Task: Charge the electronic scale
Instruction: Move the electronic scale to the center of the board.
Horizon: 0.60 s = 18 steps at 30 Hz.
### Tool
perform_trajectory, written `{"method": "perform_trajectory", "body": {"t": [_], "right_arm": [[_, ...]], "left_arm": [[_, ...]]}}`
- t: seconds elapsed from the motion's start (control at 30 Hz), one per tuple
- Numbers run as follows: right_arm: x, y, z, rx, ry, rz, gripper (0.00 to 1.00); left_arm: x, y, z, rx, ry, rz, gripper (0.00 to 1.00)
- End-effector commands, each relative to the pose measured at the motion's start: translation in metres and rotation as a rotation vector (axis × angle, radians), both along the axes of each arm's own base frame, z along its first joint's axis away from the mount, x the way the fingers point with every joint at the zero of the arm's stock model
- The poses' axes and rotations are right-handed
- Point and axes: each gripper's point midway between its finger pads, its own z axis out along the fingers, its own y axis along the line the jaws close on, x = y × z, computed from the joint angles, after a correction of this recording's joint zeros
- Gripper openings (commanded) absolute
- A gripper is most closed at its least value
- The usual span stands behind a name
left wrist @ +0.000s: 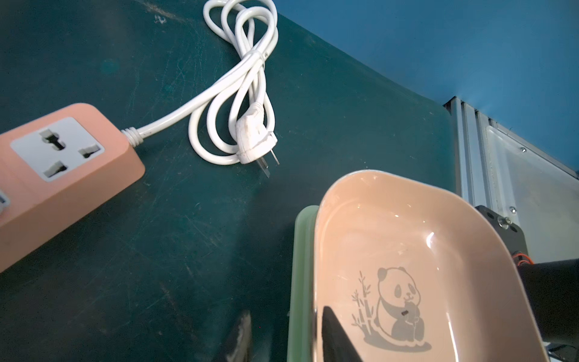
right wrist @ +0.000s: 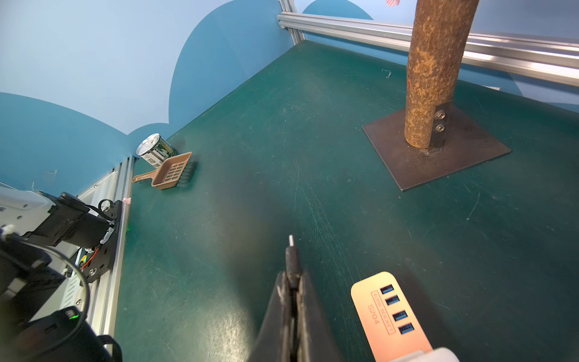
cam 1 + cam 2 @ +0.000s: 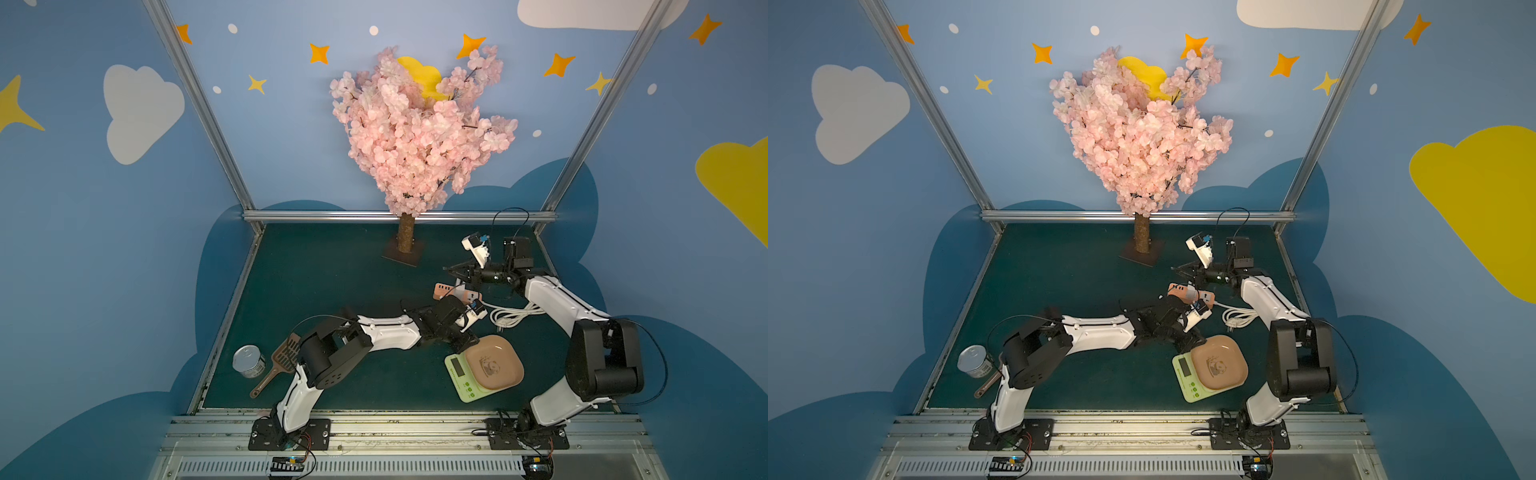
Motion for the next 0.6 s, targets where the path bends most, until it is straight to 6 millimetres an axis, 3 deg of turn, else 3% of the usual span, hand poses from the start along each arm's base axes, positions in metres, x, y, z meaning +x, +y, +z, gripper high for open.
{"method": "perform_trajectory", "body": {"t": [0.0,0.2,0.57], "right_arm": [[0.005,-0.001,0.013,0.008,-0.025,-0.002,0.0],[0.005,0.0,0.015,0.016,-0.022,0.0,0.0],[0.004,0.0,0.015,0.018,-0.02,-0.006,0.0]], "left_arm": [[-0.001,0.005,-0.016,0.05,0.001,0.001,0.28],[-0.002,0.016,-0.018,0.067,-0.023,0.02,0.15],[0.016,0.072,-0.013,0.096,-0.126,0.186,0.08]]}}
